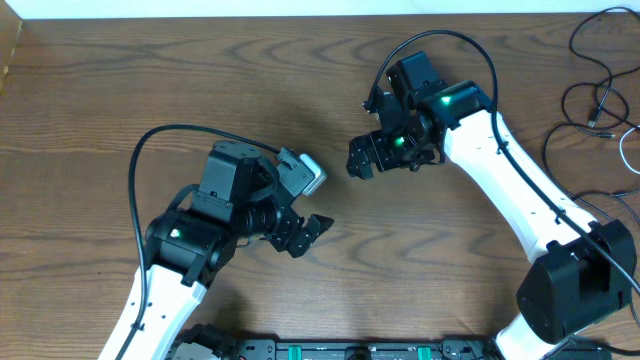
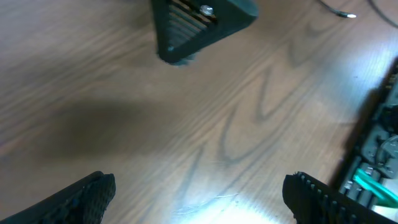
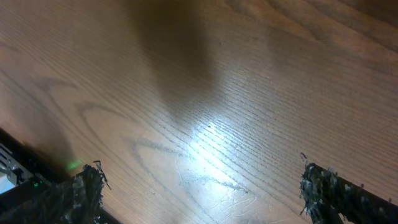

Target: Untangle cables

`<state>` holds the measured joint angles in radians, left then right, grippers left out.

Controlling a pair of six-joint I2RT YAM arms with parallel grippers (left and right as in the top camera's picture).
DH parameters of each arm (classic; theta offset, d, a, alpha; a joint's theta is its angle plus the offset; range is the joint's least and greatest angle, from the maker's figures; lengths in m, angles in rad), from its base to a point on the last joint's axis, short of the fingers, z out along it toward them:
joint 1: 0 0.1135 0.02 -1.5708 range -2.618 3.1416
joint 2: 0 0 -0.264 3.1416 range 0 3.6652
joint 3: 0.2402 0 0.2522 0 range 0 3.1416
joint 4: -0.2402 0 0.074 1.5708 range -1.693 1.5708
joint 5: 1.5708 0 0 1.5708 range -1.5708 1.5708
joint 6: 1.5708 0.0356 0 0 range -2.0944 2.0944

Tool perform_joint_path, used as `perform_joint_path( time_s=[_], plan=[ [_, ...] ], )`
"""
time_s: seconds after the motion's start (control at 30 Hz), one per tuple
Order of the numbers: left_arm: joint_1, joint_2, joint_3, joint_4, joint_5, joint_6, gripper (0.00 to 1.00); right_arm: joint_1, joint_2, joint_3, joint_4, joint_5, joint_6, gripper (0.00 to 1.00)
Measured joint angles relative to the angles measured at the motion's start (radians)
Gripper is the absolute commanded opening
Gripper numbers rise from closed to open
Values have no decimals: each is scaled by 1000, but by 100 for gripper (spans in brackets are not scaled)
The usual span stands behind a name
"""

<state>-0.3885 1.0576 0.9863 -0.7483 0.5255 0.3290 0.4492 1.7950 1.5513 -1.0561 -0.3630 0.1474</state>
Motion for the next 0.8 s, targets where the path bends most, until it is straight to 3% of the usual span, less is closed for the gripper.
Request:
perform_joint_path(
  time_s=[0.23,0.43,0.63,0.8],
  plan=[
    [0,-93,-17,3,-91,0,91,0,0,0,-1,0,0,99],
    [2,-201,-145,49,-159,0,91,0,0,0,-2,0,0,99],
    [37,-331,-332,333,-188,0,91,0,0,0,-2,0,0,99],
    [64,-472,-514,676,-195,0,91,0,0,0,-2,0,0,99]
  ],
)
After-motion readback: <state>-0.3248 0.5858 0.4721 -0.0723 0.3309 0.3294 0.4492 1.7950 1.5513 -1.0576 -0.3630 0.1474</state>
